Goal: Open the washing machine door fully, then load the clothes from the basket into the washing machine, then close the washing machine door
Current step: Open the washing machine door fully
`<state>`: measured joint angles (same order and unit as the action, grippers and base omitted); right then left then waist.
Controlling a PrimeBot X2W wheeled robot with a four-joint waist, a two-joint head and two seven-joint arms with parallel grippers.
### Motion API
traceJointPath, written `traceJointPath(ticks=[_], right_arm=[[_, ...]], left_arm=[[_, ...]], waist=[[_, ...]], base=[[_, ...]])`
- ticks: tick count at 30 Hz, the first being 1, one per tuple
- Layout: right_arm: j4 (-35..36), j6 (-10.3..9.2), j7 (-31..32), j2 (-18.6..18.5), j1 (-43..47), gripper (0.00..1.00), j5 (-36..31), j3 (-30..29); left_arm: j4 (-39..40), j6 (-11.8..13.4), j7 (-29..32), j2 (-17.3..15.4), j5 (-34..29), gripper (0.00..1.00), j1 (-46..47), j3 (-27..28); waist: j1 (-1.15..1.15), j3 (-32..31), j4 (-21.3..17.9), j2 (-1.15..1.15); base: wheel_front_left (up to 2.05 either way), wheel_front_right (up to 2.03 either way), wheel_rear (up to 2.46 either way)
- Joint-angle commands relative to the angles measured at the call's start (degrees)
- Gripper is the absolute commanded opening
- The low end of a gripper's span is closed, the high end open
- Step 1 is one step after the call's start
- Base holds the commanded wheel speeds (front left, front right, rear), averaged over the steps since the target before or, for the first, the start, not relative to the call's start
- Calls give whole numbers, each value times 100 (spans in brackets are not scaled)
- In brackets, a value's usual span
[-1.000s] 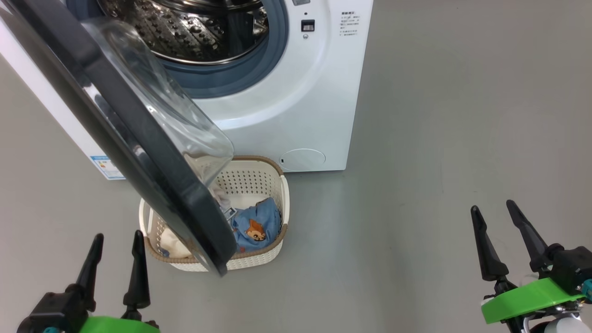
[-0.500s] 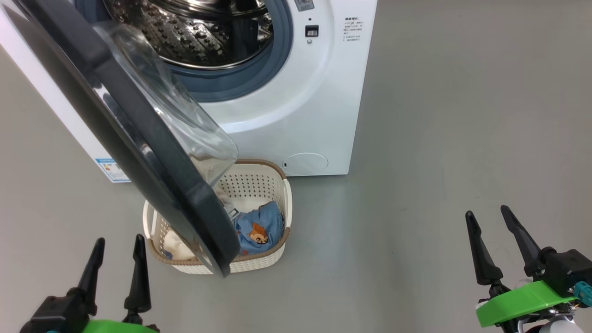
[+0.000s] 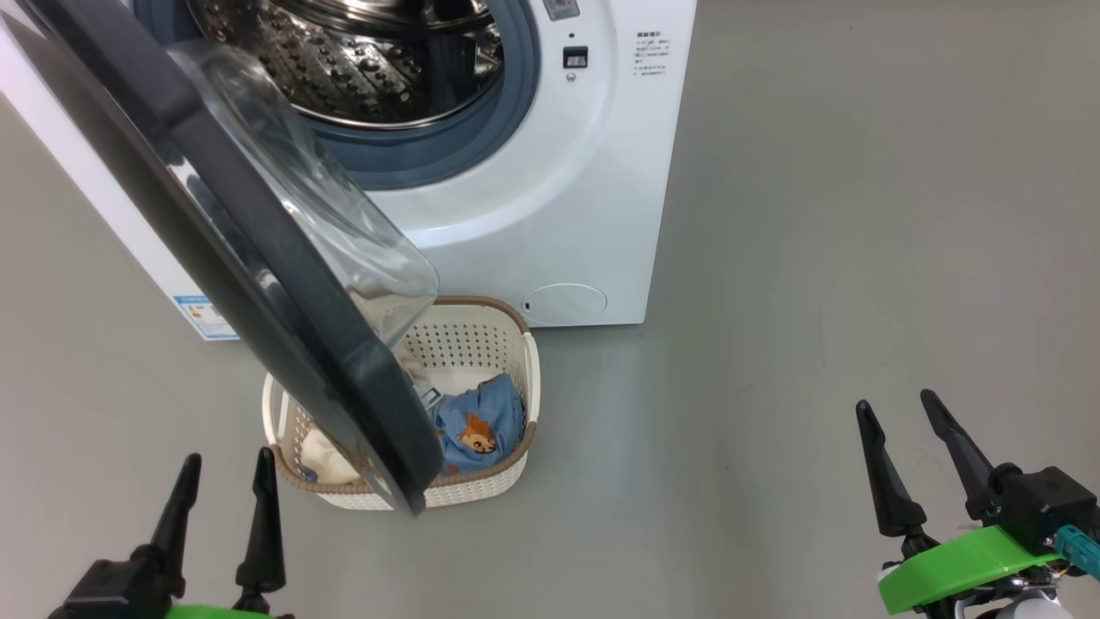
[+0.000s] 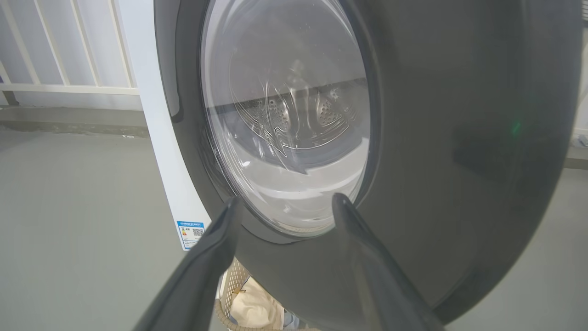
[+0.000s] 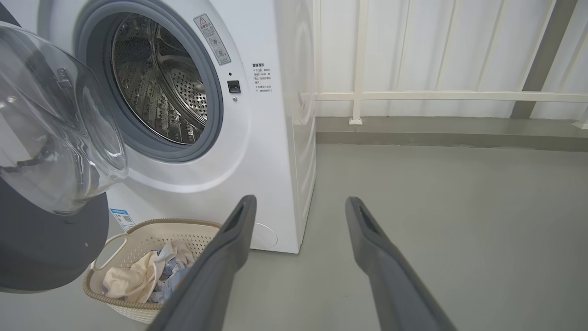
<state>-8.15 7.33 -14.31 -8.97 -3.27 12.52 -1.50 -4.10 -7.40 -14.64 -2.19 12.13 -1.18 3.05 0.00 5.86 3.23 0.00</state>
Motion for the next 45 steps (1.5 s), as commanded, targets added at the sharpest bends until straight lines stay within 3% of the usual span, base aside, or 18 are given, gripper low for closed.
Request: traceJointPath(ticks=[1,22,24,35,40,45], right_arm=[[112,16,-69,-76,35,100,-20,139],[125,16,-69,-52,-5,100,-35,76],[129,16,-69,-48,-11,100,-33,70],[131,16,-69,9,-16,100,-33,-8],[102,16,-69,32,-15,100,-8,-51],[73,16,-69,65,-5,100,-12,-56]], left_arm=[[166,3,-36,-69,-9,100,85,167],[174,47,-36,-69,-7,100,115,126],[178,46,-36,-69,-4,0,121,123],[1056,115,-36,-69,20,0,416,412],[2094,116,-36,-69,-201,0,876,476],[2776,52,-36,-125,-426,0,1278,112]], waist=[[0,9,-3,0],[0,30,26,0],[0,34,30,0],[0,8,73,0],[0,-33,116,0],[0,-115,136,0]], base=[[0,0,0],[0,0,0],[0,0,0],[0,0,0],[0,0,0],[0,0,0]])
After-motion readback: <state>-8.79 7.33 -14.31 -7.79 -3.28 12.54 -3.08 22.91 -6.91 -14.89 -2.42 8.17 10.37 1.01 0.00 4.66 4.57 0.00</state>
